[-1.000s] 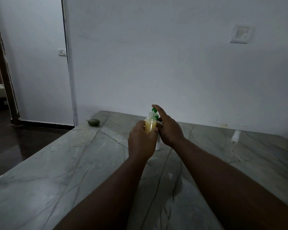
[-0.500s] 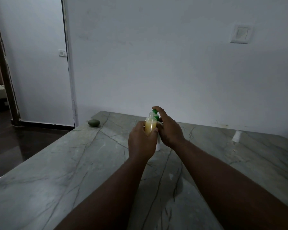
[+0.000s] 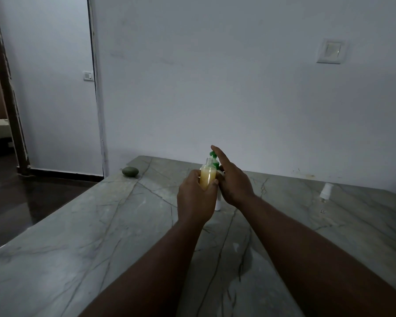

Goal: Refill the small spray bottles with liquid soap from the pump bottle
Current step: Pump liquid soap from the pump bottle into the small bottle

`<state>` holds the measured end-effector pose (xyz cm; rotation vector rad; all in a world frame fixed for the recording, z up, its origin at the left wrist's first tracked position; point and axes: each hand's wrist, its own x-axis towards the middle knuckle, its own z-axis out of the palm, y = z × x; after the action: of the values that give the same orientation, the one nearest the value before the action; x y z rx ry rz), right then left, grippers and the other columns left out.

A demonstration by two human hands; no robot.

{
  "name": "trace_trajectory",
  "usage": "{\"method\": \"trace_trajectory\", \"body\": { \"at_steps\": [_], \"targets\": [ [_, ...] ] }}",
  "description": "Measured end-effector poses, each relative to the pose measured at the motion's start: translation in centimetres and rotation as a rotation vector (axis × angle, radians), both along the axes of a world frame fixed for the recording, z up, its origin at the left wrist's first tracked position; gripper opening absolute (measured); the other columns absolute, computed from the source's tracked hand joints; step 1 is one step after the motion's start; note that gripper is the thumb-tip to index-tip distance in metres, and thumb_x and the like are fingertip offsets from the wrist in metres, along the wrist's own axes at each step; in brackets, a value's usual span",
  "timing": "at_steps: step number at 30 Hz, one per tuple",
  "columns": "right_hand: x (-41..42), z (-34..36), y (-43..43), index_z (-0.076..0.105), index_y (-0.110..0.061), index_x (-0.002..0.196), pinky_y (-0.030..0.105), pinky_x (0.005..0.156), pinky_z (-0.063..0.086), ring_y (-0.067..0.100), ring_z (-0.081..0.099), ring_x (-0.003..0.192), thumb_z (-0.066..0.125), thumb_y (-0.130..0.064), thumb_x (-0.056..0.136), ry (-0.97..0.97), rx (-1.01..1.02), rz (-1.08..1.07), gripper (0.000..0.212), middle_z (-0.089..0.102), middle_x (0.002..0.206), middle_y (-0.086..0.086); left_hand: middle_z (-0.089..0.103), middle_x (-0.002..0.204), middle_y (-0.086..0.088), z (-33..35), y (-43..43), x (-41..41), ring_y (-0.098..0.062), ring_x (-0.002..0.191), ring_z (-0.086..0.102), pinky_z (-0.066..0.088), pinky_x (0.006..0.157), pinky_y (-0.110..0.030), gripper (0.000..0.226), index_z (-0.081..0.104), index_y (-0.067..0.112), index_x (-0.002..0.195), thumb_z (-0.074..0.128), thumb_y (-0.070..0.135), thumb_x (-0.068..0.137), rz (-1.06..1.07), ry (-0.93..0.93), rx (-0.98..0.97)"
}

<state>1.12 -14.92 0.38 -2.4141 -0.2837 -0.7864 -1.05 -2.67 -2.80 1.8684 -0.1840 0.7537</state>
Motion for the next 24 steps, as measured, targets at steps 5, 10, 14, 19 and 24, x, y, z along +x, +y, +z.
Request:
{"method": "trace_trajectory", "body": {
  "at_steps": [5, 10, 14, 19, 24],
  "targets": [
    [0.05, 0.0, 0.16, 0.027, -0.052, 0.151, 0.035, 0.086, 0.045, 0.021, 0.06, 0.115, 0.047, -0.024, 0.103, 0.002, 0.016, -0.004, 0.059, 0.059, 0.137, -0.001, 0.064, 0.091, 0.012, -0.02, 0.07, 0.1, -0.005, 0.078, 0.062, 0.047, 0.063, -0.022, 0.029, 0.063, 0.024, 0.116, 0.071, 0.041, 0.094, 0.007, 0.005, 0.001],
    [0.26, -0.07, 0.24, 0.033, -0.048, 0.148, 0.036, 0.088, 0.047, 0.022, 0.061, 0.117, 0.047, -0.024, 0.104, -0.006, 0.002, -0.014, 0.052, 0.06, 0.137, -0.001, 0.061, 0.088, 0.015, 0.08, 0.08, 0.11, -0.003, 0.076, 0.06, 0.043, 0.061, -0.021, 0.027, 0.063, 0.025, 0.113, 0.072, 0.04, 0.093, 0.009, 0.007, 0.001],
    [0.26, -0.14, 0.05, 0.027, -0.052, 0.152, 0.036, 0.089, 0.047, 0.021, 0.06, 0.118, 0.046, -0.024, 0.104, -0.003, -0.003, -0.018, 0.058, 0.058, 0.14, -0.002, 0.065, 0.091, 0.011, 0.07, 0.08, 0.0, -0.005, 0.078, 0.062, 0.049, 0.064, -0.024, 0.027, 0.064, 0.024, 0.114, 0.071, 0.04, 0.094, -0.003, 0.003, -0.001],
    [0.02, 0.0, 0.05, 0.014, -0.054, 0.157, 0.036, 0.092, 0.046, 0.019, 0.057, 0.122, 0.046, -0.026, 0.106, -0.003, -0.025, -0.015, 0.067, 0.054, 0.147, -0.004, 0.067, 0.095, 0.008, 0.1, 0.05, -0.08, -0.008, 0.08, 0.064, 0.047, 0.063, -0.022, 0.031, 0.064, 0.021, 0.118, 0.072, 0.039, 0.094, -0.002, 0.004, -0.005],
    [0.07, -0.02, 0.11, 0.019, -0.051, 0.157, 0.033, 0.087, 0.043, 0.021, 0.059, 0.115, 0.047, -0.024, 0.105, 0.005, -0.013, -0.017, 0.064, 0.058, 0.14, 0.0, 0.067, 0.097, 0.007, 0.11, 0.06, -0.05, -0.009, 0.081, 0.064, 0.049, 0.065, -0.023, 0.033, 0.064, 0.02, 0.12, 0.072, 0.039, 0.094, 0.005, -0.001, -0.002]
  ]
}}
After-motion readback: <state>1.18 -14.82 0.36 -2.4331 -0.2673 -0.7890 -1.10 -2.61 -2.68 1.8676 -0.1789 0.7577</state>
